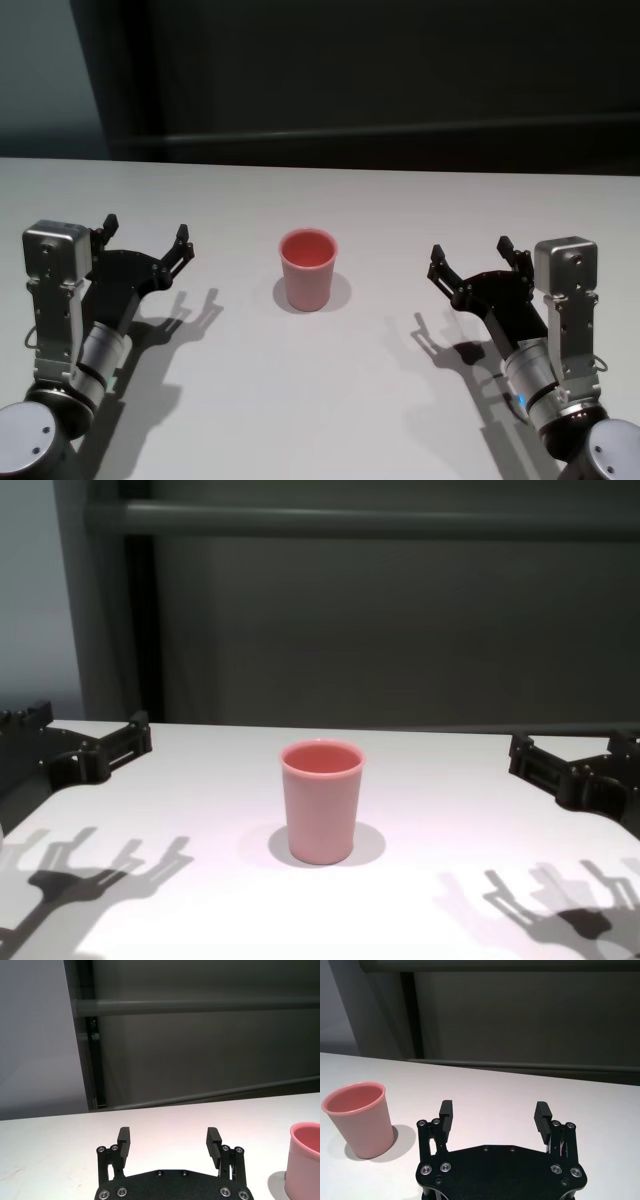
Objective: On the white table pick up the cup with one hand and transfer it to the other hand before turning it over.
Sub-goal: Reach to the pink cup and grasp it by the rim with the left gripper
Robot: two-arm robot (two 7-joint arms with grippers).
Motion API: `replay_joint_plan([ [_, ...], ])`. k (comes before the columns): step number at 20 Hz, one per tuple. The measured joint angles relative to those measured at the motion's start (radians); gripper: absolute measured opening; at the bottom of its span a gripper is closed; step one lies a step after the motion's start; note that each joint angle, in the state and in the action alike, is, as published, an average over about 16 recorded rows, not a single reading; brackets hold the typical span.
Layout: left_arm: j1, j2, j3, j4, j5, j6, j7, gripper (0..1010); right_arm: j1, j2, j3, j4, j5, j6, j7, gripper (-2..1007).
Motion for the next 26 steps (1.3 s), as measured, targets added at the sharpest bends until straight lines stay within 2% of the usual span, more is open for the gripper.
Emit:
replay_joint_plan([
  [26, 0.0, 0.0, 0.0, 0.0, 0.0, 0.0, 0.0, 1003, 0.0, 0.0, 0.0, 0.0, 0.0, 0.0, 0.0, 1002],
])
